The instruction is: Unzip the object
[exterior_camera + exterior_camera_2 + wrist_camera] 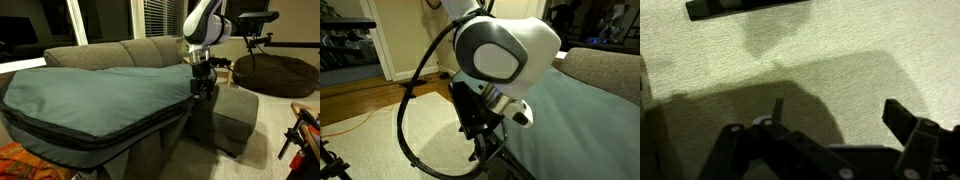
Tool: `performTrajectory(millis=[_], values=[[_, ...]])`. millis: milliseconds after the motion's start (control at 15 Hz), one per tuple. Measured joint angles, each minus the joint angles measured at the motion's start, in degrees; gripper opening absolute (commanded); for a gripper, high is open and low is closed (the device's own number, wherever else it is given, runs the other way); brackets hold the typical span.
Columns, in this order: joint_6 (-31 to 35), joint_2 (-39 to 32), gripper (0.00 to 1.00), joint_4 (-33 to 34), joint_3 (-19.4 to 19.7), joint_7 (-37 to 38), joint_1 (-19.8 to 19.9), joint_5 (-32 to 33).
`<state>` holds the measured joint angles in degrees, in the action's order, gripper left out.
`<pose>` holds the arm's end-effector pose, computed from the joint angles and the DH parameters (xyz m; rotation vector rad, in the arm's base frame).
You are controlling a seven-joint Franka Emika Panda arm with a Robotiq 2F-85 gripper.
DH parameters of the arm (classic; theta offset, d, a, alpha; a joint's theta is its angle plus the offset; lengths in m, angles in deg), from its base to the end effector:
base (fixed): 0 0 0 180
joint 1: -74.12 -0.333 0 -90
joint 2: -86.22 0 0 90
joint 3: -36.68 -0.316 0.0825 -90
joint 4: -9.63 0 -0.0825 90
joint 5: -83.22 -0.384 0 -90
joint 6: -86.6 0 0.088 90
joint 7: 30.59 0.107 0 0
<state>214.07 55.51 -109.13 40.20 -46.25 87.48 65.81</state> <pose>0.5203 -0.1494 0.1425 -2.8162 0.3549 0.4514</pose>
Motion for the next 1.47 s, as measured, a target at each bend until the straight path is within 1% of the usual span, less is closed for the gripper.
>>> performTrajectory(millis=[533, 800, 1467], values=[[3.6, -1.3, 1.00, -1.2, -1.0, -4.4, 2.6, -2.9], [6.3, -2.9, 1.00, -1.2, -2.1, -4.6, 2.7, -3.7], [6.6, -3.3, 1.00, -0.8, -2.5, -4.6, 2.7, -3.6]])
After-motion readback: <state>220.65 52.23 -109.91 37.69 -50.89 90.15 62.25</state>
